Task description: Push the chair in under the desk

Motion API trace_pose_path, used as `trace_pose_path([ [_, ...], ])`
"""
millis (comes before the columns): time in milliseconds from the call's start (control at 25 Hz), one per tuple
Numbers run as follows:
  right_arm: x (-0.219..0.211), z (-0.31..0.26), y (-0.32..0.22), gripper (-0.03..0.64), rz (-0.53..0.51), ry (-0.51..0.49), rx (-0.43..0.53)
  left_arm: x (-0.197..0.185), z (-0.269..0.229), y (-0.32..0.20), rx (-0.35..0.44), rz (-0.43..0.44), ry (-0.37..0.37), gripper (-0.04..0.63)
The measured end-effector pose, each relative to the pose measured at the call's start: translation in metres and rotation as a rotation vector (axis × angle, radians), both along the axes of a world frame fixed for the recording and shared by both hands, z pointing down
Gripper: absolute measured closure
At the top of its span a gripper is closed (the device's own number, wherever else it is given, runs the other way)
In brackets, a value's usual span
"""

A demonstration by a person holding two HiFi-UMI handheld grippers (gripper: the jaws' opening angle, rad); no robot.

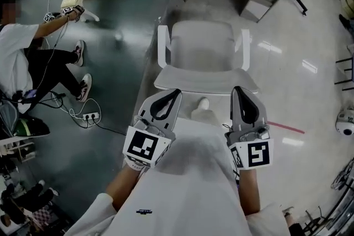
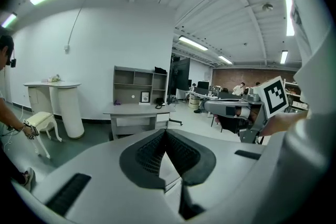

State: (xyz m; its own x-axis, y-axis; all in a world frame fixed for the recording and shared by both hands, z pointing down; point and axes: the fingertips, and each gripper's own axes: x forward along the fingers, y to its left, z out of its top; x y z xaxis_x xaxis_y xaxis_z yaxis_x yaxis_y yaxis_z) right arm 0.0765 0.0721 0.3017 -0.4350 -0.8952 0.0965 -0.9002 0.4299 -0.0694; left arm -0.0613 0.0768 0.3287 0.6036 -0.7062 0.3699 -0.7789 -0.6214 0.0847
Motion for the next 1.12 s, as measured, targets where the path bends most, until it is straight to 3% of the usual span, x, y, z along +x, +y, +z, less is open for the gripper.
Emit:
trace_pose_path([
  [320, -0.006, 0.010, -0.016, 0.606, -0.005, 0.026, -0.061, 0.001, 0.017, -0.015, -0.084, 0.056, -0.026, 0.588],
  [480, -0.012, 0.025, -0.017, 0.588, -0.044, 0.069, -0.111, 0.014, 0.034, -0.013, -0.061, 0.192, -0.096, 0.587],
  [560, -0.016, 0.037, -0.016, 0.540, -0.088, 0.128, -0.143, 0.023, 0.051, -0.005, -0.087, 0.273, -0.144, 0.579],
  [680, -0.020, 0.062, -0.009, 0.502, -0.174, 0.236, -0.220, 0.033, 0.083, 0.007, -0.139, 0.369, -0.243, 0.475],
  [760, -0.024, 0.080, -0.005, 0.471, -0.253, 0.306, -0.246, 0.037, 0.105, 0.011, -0.145, 0.417, -0.334, 0.440],
  [960, -0.022, 0.140, 0.007, 0.426, -0.448, 0.577, -0.266, 0.038, 0.152, 0.009, -0.122, 0.488, -0.547, 0.419],
  [1120, -0.020, 0.178, 0.016, 0.426, -0.585, 0.687, -0.307, 0.034, 0.179, 0.008, -0.143, 0.516, -0.639, 0.414],
])
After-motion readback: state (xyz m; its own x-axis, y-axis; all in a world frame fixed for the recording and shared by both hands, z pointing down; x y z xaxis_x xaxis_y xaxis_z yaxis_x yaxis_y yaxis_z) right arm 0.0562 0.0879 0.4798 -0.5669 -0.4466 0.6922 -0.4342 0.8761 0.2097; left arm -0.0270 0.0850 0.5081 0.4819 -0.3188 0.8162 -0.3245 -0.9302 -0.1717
